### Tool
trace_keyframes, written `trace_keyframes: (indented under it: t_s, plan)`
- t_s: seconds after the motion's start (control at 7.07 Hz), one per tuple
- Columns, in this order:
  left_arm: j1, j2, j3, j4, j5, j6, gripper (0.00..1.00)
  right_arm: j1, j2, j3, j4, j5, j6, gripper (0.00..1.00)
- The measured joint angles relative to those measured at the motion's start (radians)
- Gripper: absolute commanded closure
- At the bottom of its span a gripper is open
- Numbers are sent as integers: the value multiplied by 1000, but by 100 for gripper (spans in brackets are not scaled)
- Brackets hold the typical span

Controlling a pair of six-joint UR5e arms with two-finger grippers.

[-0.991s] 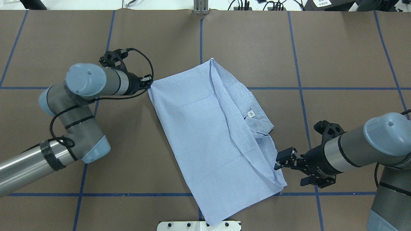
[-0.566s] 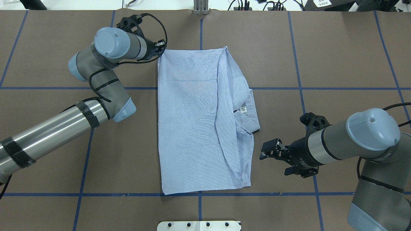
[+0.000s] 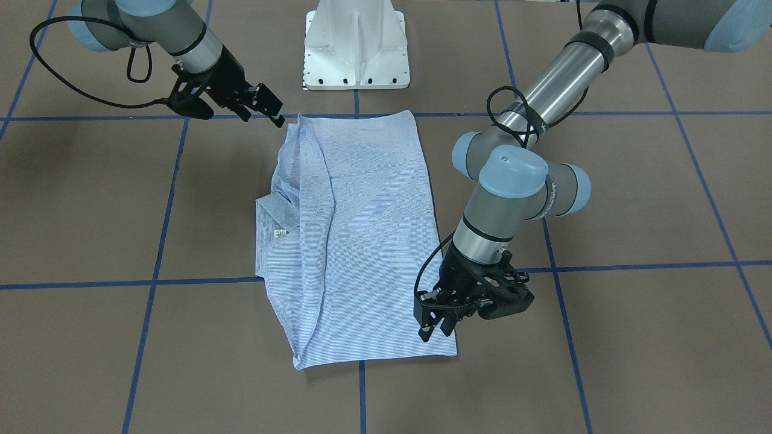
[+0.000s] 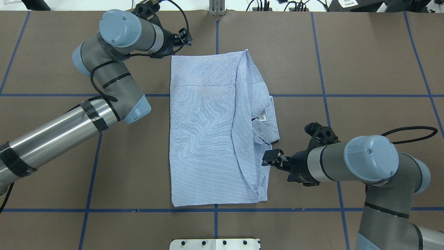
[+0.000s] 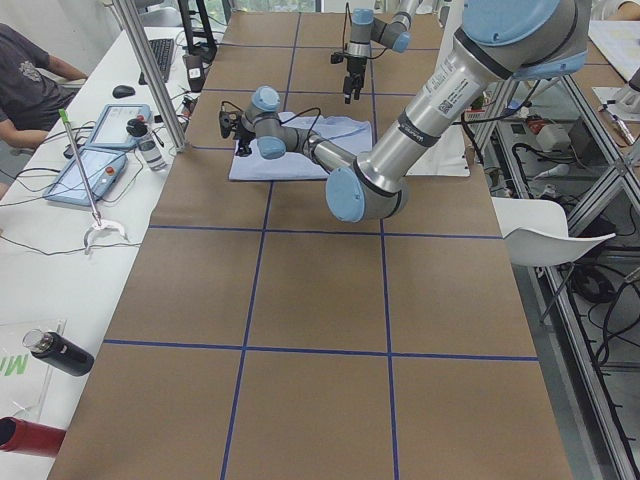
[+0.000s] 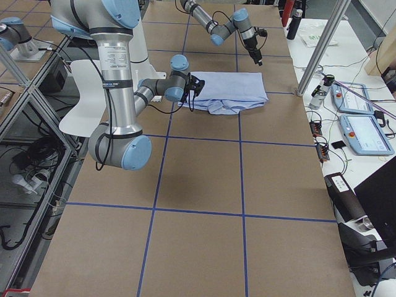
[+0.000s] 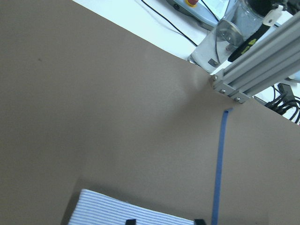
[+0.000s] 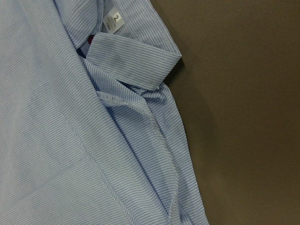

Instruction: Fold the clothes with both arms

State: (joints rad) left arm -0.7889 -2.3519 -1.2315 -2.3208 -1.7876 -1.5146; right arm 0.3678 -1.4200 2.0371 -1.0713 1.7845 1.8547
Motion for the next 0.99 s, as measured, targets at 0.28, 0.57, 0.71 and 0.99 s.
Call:
trace_keyframes:
  t_s: [0.28,0.57,0.71,0.99]
  plan:
    - [-11,88,-144,40,-39,0,18,-56,11,1,-3,-54,9,0]
    - [-48,203,-284,46,-103,10,19,-85,73,4,-108,-77,-122,0]
    - [-62,261,-351,47,-126,12,19,-94,143,4,-243,-80,-242,0]
    - [-72,339,-433,48,-150,13,19,-120,229,-1,-446,-98,-449,15]
